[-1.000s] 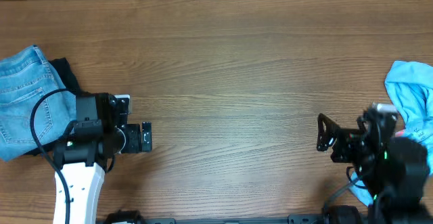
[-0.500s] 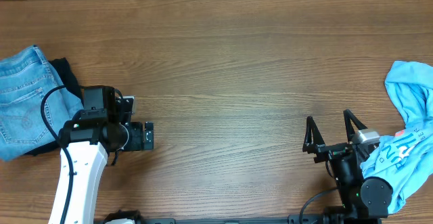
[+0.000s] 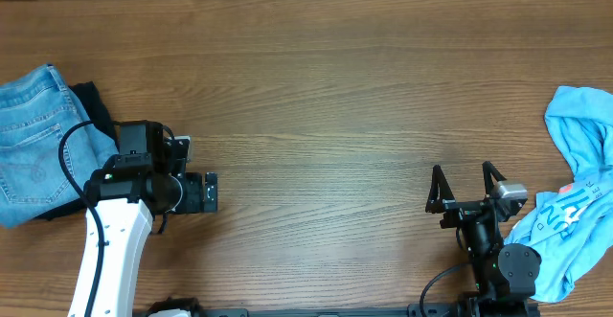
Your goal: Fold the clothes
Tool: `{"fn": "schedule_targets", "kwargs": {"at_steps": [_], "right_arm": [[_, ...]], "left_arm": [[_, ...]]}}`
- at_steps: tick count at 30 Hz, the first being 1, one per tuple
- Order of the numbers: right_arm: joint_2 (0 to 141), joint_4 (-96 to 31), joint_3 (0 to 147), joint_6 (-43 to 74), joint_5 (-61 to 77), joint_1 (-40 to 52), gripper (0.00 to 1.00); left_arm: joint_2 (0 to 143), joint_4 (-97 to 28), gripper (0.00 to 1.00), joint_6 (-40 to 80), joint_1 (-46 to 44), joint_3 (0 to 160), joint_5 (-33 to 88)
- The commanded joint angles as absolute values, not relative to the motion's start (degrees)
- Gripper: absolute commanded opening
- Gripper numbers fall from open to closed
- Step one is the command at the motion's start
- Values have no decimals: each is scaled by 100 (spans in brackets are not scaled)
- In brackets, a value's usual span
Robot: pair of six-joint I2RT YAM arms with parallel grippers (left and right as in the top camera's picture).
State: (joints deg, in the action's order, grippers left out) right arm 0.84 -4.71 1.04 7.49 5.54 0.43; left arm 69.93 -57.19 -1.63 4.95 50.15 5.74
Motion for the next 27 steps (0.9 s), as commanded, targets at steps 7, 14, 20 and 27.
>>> {"fn": "schedule_targets", "kwargs": {"at_steps": [7, 14, 20, 27], "right_arm": [[16, -434, 47, 751, 499, 69, 100], [16, -434, 47, 751, 499, 69, 100], [16, -434, 47, 751, 499, 69, 100], [16, -434, 47, 751, 499, 69, 100]], "left_arm": [[7019, -5693, 100, -89, 486, 4987, 554], [7019, -5693, 100, -89, 486, 4987, 554], [6991, -5693, 100, -89, 486, 4987, 554], [5603, -4733, 100, -115, 484, 4394, 716]]}}
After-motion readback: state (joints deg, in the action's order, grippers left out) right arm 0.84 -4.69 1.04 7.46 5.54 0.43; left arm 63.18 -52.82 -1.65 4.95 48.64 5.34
